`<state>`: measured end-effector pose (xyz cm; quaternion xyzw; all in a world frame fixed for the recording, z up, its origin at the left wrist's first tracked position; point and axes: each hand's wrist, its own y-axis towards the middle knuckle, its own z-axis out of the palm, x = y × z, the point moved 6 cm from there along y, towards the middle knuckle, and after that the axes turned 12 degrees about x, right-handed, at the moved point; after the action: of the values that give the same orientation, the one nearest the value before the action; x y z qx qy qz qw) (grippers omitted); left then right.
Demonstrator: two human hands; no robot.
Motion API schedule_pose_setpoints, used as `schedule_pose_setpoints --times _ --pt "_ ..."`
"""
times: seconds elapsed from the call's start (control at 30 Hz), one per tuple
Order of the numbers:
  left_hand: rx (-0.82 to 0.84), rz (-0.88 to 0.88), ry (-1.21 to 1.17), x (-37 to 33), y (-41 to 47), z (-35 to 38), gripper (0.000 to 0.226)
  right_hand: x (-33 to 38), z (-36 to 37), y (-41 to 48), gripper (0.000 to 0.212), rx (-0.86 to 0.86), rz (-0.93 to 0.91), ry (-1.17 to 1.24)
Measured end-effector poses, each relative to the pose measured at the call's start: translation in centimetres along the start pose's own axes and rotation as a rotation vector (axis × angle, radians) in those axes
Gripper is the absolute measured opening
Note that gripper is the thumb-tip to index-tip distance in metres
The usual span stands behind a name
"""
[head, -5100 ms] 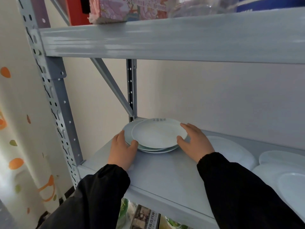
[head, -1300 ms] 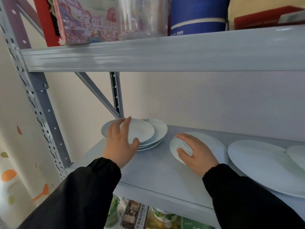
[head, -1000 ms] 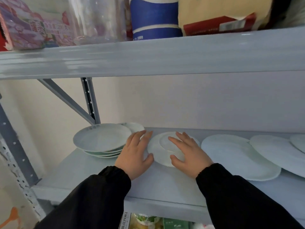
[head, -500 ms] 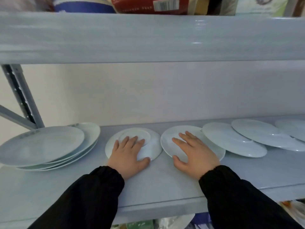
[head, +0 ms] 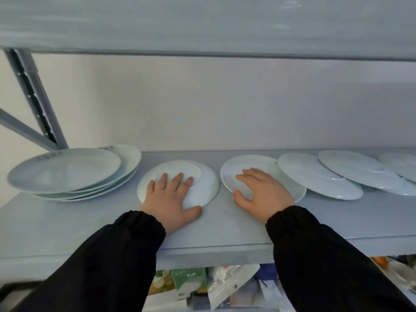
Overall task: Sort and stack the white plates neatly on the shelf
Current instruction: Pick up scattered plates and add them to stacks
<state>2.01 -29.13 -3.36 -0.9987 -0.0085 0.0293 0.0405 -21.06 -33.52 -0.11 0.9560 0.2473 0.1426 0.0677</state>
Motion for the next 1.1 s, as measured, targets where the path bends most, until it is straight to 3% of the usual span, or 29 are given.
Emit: schedule_pose_setpoints --times 0.2,0.37,0.5,0.6,0.8,0.93,1.1 --pt "0.034 -0.014 0.042 -1.6 -7.8 0.4 0.104 0.1 -0.2 -0.2 0.051 -0.013 -0.082 0.058" --pt "0.037 -0.021 0.235 -3.1 -11.7 0.8 0.088 0.1 -0.8 -1.1 0.058 0.008 -0.192 0.128" --pt "0.094 -0.093 0.293 -3.6 -12.9 0.8 0.108 -3.3 -2.3 -2.3 0.066 -0.005 -0.219 0.111" --pt "0.081 -0.130 0.213 -5.1 -13.8 -0.2 0.102 -6.9 -3.8 -3.3 0.062 -0.065 -0.227 0.107" --pt "-0.311 -0.211 -0.172 -7.8 -15.2 -5.2 0.085 -10.5 -5.6 -4.8 0.055 -0.200 -0.314 0.221" --pt "-0.605 -0.316 -0.290 -10.0 -16.5 -9.3 0.065 -11.3 -5.9 -4.7 0.055 -0.220 -0.339 0.306" --pt "-0.845 -0.258 -0.837 -12.2 -14.8 -12.0 0.054 -12.0 -6.0 -4.5 0.054 -0.255 -0.348 0.390"
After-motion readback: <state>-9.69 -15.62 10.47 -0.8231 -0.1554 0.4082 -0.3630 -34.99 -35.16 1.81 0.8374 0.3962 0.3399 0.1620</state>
